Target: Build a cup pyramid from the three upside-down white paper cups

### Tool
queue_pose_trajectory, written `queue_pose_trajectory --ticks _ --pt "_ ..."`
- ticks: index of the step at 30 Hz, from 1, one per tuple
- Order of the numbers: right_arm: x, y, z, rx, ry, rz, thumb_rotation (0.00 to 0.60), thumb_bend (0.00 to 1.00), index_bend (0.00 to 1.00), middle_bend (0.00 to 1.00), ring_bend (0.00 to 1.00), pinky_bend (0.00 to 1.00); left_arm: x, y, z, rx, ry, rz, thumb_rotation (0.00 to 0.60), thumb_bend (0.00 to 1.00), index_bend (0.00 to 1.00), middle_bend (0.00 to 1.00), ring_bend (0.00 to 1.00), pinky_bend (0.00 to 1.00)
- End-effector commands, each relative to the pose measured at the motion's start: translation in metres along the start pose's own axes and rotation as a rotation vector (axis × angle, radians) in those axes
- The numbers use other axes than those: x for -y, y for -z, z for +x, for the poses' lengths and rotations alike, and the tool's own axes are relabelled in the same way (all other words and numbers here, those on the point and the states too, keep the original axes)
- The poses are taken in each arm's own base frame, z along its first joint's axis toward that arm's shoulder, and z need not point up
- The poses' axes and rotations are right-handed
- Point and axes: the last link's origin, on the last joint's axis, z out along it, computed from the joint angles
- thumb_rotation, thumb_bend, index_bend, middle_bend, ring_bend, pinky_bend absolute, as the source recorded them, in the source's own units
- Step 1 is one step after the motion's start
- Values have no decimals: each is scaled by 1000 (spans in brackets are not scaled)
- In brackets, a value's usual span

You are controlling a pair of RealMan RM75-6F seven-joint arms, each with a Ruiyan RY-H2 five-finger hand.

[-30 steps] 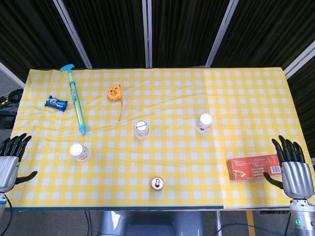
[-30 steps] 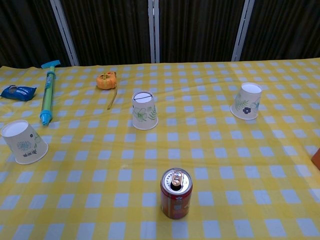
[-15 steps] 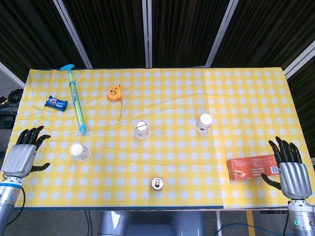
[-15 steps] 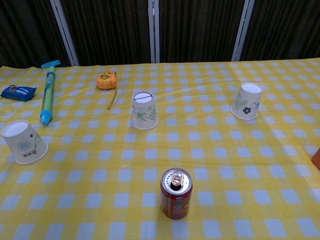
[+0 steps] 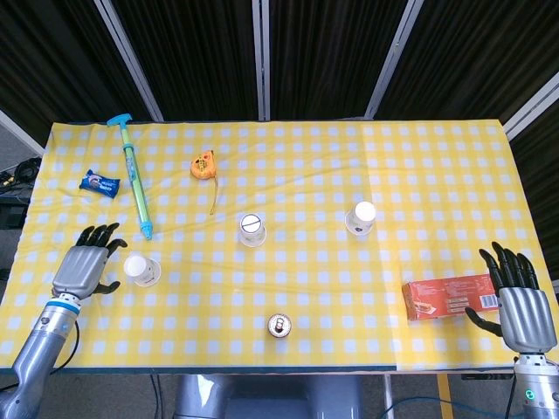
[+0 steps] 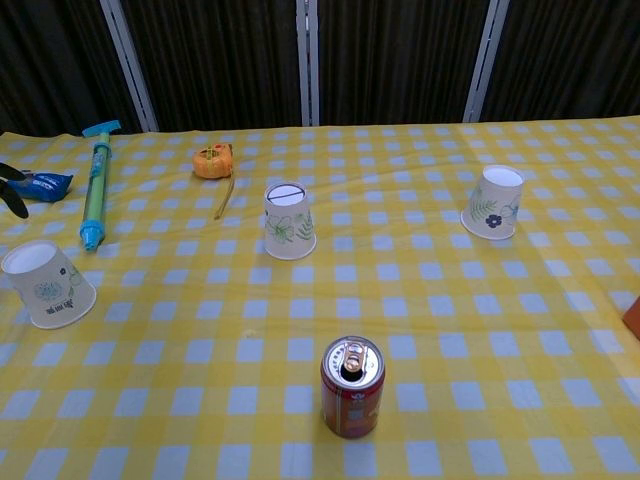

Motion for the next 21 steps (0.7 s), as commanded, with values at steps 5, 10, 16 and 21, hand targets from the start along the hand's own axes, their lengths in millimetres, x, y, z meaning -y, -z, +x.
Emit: queue_pose_trajectory --ticks 5,10,16,21 --pt "-1 0 1 -1 -6 -3 600 39 124 0 0 0 -11 -10 -12 43 6 -12 600 237 241 0 0 0" --pt "0 0 0 2 -5 -2 600 38 124 0 0 0 -16 -15 -18 59 17 -21 600 380 292 0 0 0" --pt "0 0 -1 7 -5 -3 600 38 124 0 0 0 -21 -13 -16 41 33 -43 600 411 348 0 0 0" --pt "0 0 -2 11 -9 -1 600 38 124 0 0 0 -30 -7 0 -11 46 -84 600 411 350 0 0 0"
